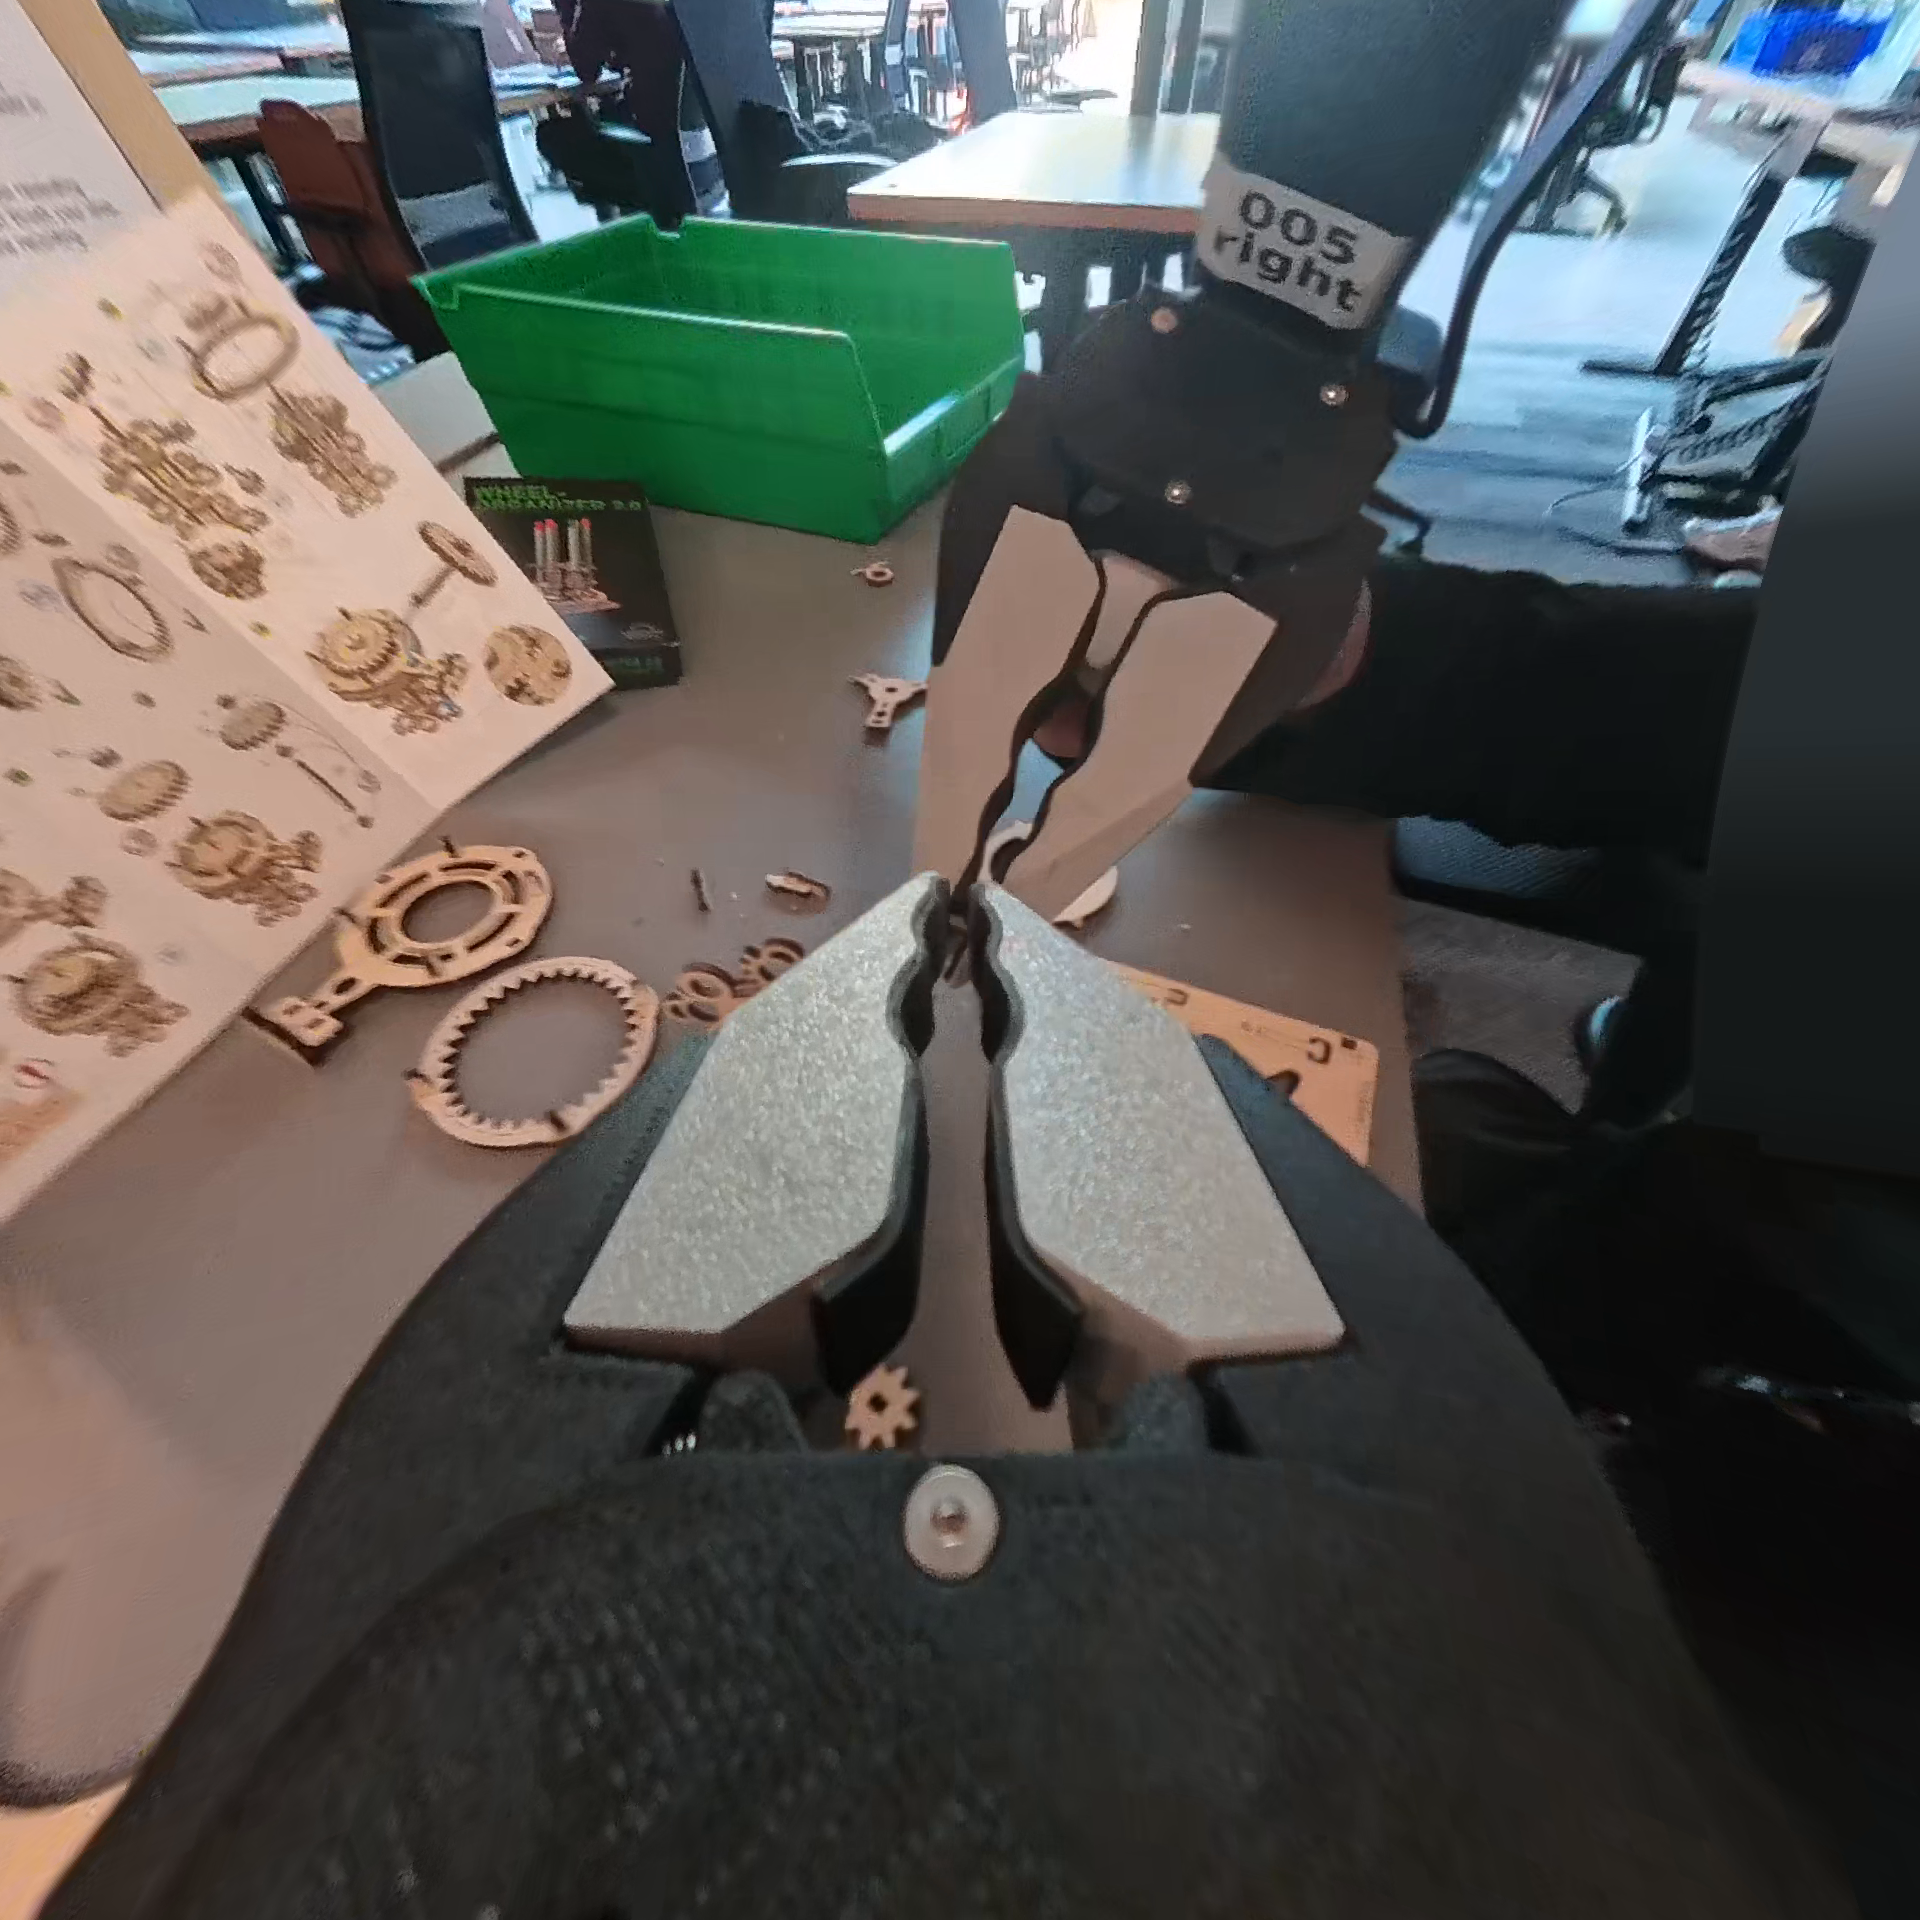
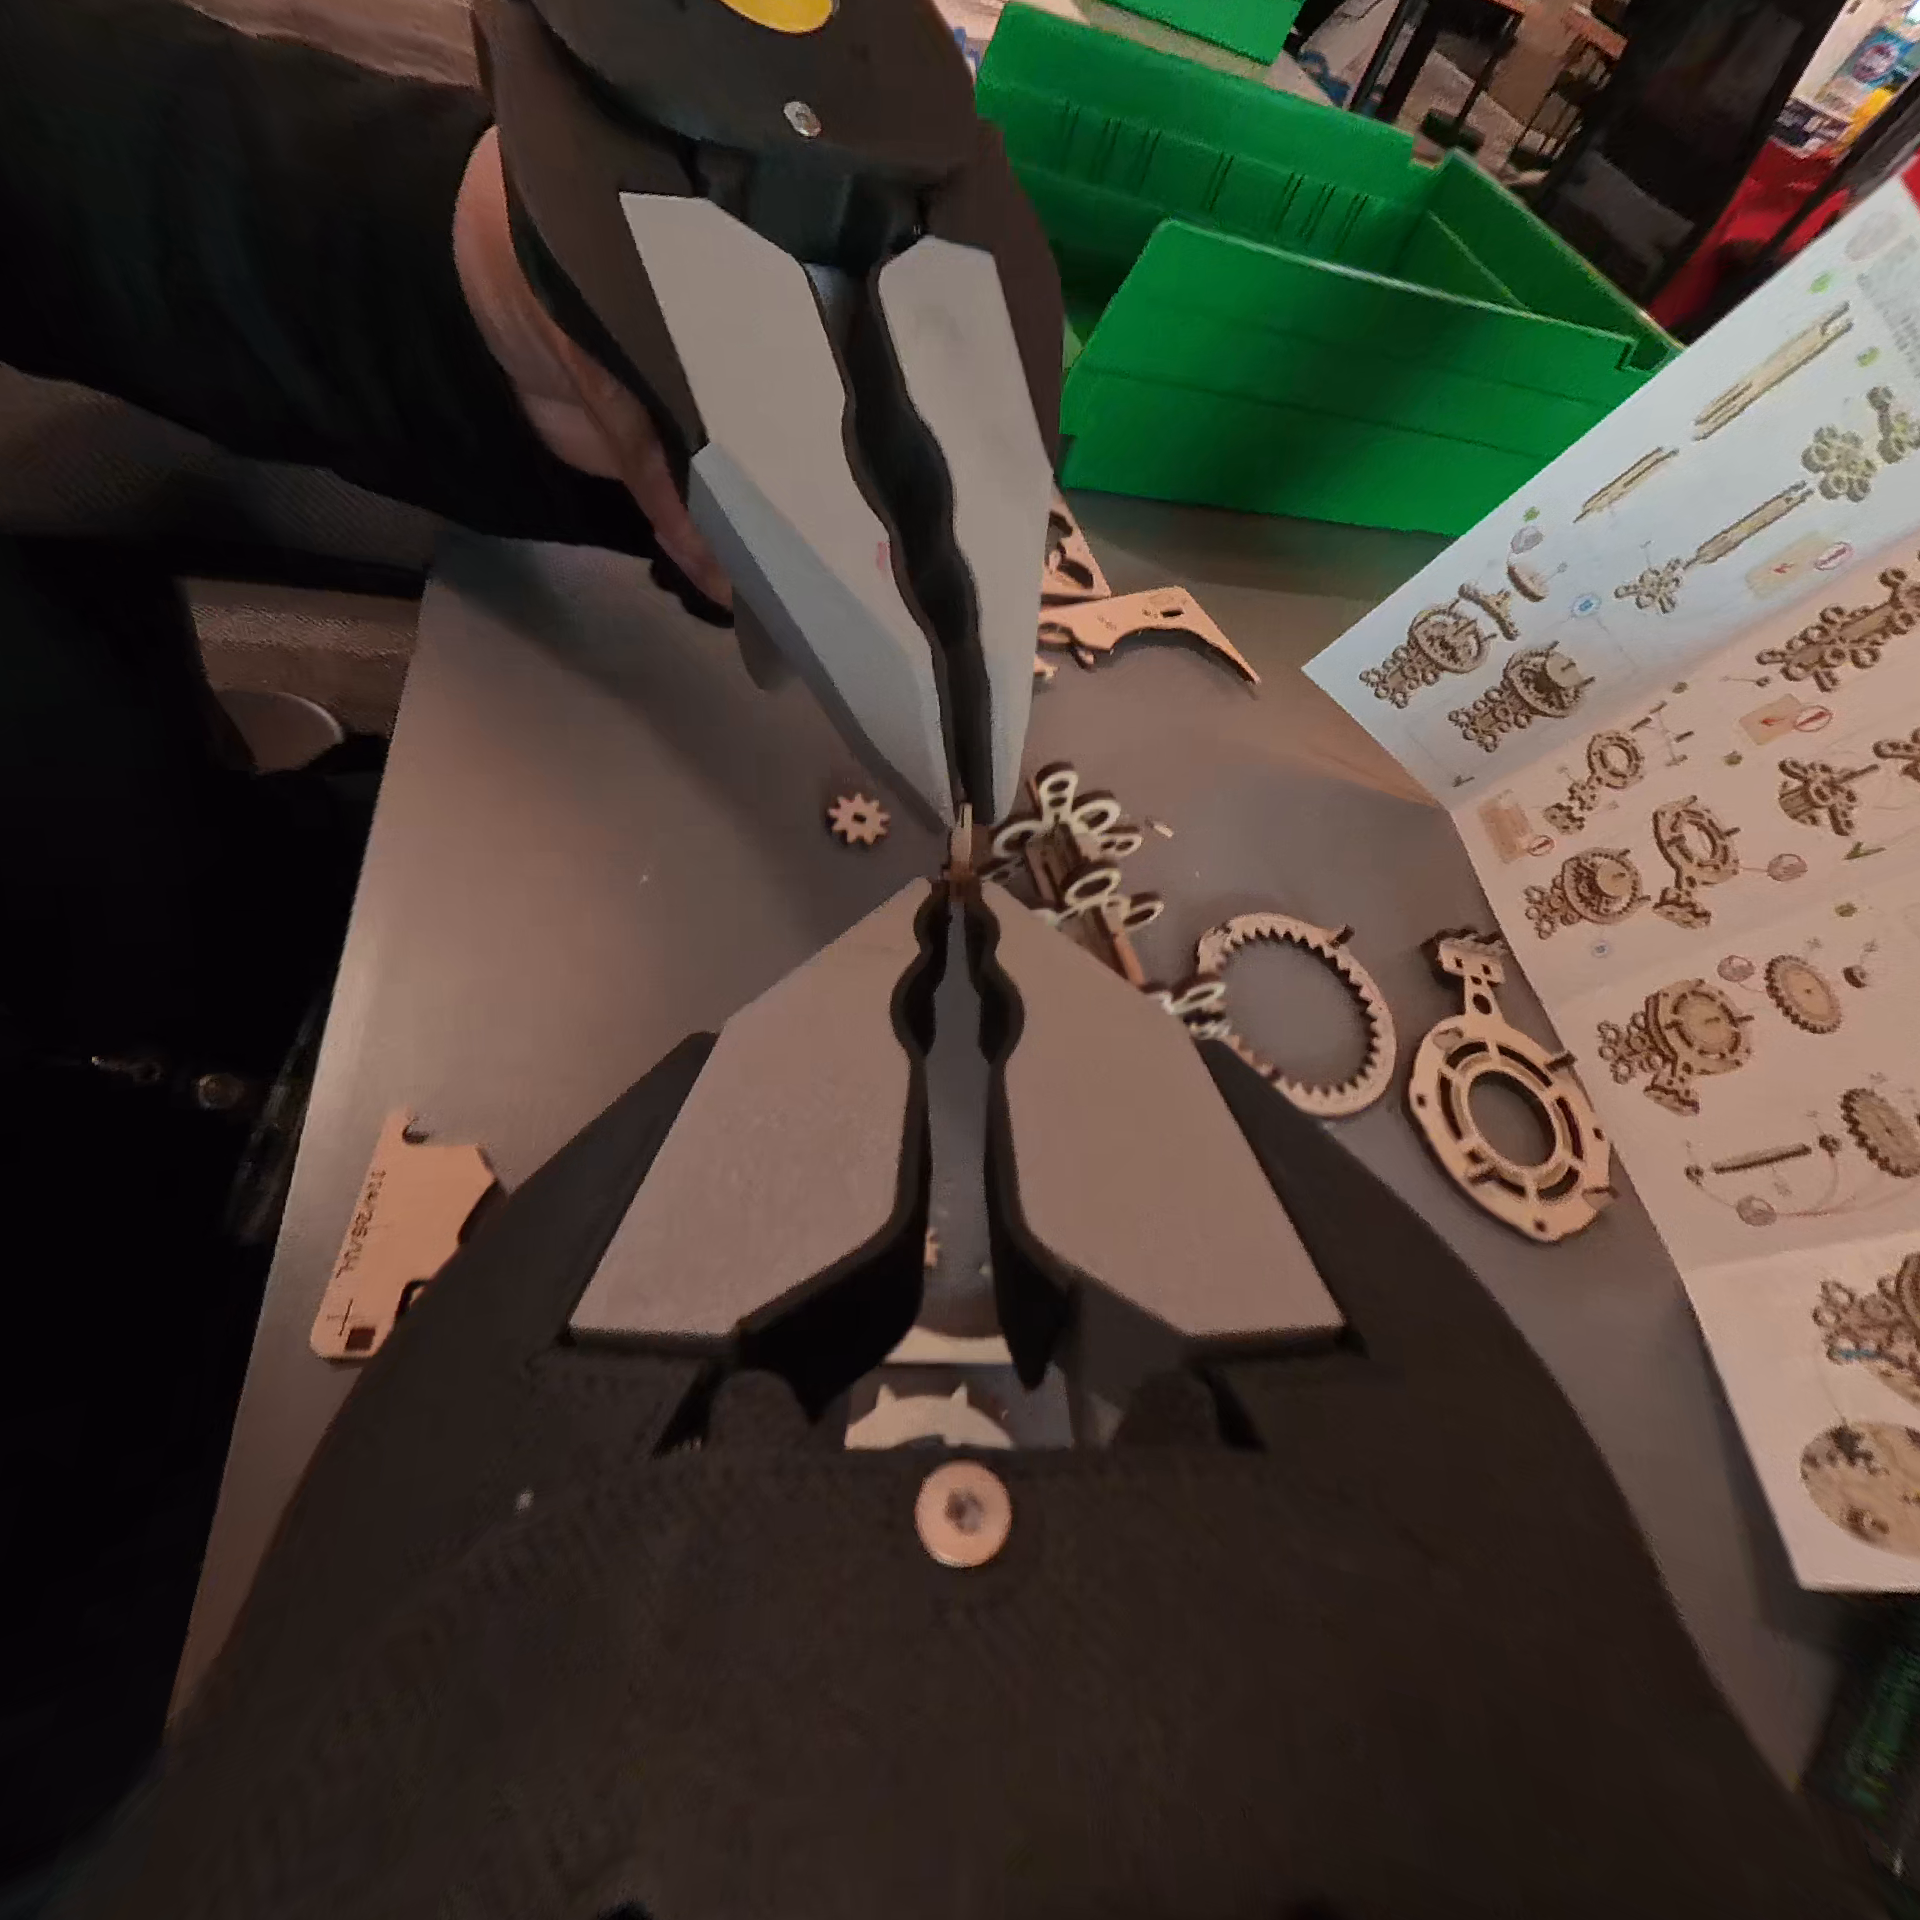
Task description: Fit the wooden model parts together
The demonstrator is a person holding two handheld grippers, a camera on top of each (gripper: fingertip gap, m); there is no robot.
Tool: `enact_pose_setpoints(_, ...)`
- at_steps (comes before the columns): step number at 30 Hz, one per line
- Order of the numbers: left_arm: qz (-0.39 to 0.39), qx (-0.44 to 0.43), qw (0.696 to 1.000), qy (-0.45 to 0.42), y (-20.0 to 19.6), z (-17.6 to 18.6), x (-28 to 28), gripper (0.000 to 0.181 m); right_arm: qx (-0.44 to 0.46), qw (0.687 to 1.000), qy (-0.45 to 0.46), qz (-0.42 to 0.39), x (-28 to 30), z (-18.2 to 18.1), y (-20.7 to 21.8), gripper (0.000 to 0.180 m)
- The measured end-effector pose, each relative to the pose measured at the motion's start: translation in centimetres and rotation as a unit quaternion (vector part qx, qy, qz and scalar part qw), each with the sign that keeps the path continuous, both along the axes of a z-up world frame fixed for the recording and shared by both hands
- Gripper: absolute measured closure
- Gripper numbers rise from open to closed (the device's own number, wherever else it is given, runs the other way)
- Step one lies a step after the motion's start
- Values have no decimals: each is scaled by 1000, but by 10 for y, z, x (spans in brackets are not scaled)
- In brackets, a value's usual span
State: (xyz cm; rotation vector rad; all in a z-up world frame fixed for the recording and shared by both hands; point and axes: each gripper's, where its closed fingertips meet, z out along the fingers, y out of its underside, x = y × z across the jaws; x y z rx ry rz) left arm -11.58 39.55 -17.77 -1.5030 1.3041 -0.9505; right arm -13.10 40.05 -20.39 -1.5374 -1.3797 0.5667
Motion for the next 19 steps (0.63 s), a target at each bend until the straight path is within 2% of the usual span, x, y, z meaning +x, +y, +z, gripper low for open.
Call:
enact_pose_setpoints(7,6,20,999,26,2,5,-24,181,-29,999,29,29,-17,11,3,180)
enact_pose_setpoints(13,-5,2,998,67,-5,-35,-32,181,-58,998,15,-10,8,-4,7,176)
enact_pose_setpoints(19,-17,54,990,128,-11,-67,-22,181,-112,992,-19,-54,46,-23,7,173)
